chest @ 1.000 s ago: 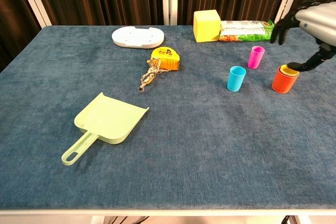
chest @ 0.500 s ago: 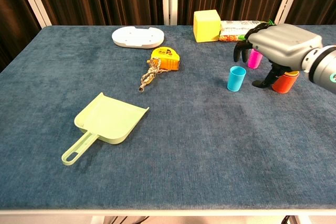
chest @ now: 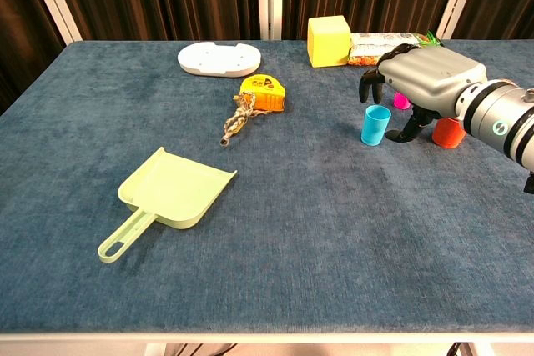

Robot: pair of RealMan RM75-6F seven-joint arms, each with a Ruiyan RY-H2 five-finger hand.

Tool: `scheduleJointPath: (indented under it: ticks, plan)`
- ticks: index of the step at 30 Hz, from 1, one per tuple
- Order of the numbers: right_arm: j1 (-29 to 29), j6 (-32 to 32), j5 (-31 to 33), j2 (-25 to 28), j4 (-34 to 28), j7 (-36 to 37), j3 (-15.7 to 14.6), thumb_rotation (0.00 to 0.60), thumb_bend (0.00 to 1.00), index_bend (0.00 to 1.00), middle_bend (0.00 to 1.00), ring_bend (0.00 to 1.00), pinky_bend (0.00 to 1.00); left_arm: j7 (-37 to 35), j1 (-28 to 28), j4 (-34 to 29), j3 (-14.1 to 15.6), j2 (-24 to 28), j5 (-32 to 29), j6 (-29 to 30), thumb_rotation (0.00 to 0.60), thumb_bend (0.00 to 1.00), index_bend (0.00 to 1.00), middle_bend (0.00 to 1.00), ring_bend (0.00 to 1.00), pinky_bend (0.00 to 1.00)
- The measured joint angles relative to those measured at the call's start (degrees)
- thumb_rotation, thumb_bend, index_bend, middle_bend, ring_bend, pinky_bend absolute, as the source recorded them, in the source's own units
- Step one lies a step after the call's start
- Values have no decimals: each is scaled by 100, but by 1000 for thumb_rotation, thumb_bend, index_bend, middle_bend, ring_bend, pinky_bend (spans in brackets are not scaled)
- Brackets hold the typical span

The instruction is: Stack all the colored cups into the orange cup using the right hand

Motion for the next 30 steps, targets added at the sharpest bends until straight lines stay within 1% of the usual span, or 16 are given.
scheduleJointPath:
  ticks: [9,22,30]
  plan:
    - [77,3,49,-148,164,18,-13,600,252,385,397,110,0,-23,9,2,4,10,21,22,600,35,66,44,0,0]
    - [112,66,102,-185,236,9,-32,600,282,448,455,154,0,21,3,-67,-7,66,19,17,600,35,65,43,0,0]
    - [63,228,5,16,26,165,16,600,282,462,462,156,0,64,2,-108,-9,89,20,12,600,35,65,43,0,0]
